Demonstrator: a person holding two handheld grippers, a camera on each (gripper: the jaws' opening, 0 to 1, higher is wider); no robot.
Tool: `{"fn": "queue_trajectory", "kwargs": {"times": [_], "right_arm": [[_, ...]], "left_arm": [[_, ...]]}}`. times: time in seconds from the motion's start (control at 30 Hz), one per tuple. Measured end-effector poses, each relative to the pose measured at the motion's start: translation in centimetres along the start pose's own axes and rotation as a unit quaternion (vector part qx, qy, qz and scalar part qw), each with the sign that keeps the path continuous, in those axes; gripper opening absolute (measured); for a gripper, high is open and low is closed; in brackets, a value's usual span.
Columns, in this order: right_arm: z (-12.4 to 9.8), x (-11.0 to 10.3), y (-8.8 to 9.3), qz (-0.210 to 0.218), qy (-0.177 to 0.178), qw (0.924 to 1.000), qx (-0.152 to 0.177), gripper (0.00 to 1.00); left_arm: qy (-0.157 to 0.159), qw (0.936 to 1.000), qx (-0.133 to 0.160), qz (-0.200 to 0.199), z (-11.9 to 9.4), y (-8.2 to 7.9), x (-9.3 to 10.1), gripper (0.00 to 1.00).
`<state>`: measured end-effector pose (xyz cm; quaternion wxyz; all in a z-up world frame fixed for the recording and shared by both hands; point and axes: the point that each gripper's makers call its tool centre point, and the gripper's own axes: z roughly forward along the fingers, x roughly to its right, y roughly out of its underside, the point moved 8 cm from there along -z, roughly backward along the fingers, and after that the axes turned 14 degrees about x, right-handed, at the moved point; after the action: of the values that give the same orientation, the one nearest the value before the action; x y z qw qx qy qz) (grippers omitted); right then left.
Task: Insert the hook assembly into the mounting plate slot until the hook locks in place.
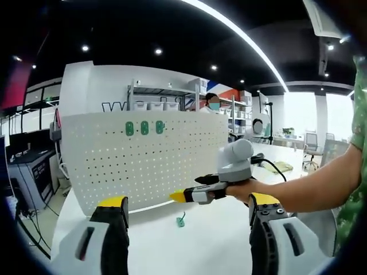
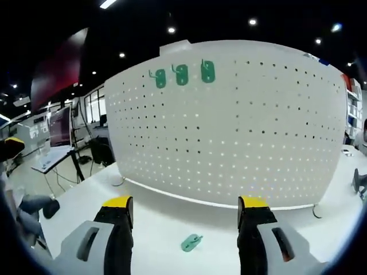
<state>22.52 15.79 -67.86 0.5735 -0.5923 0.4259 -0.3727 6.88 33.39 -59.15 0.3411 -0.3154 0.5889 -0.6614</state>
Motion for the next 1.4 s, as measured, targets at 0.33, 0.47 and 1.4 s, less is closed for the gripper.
{"fn": "queue_trajectory", "kwargs": {"times": [0.33, 0.47, 1.4], "right_arm": [[1.1, 0.5, 2.2, 0.023, 0.001, 0.9978, -0.063, 0.69], [1.4, 0.8, 2.8, 0.035, 0.001, 0.9957, -0.086, 0.66], [3.4, 1.9, 6.5, 0.117, -0.019, 0.9577, -0.262, 0.30]], "left_arm": [[0.000, 1.0000, -0.006, -0.001, 0.0, 0.5, -0.7, 0.89], [0.003, 0.9999, -0.015, -0.001, 0.1, 0.9, -0.9, 0.89], [0.008, 0.9986, -0.048, -0.019, 0.3, 2.7, -1.7, 0.87]]}}
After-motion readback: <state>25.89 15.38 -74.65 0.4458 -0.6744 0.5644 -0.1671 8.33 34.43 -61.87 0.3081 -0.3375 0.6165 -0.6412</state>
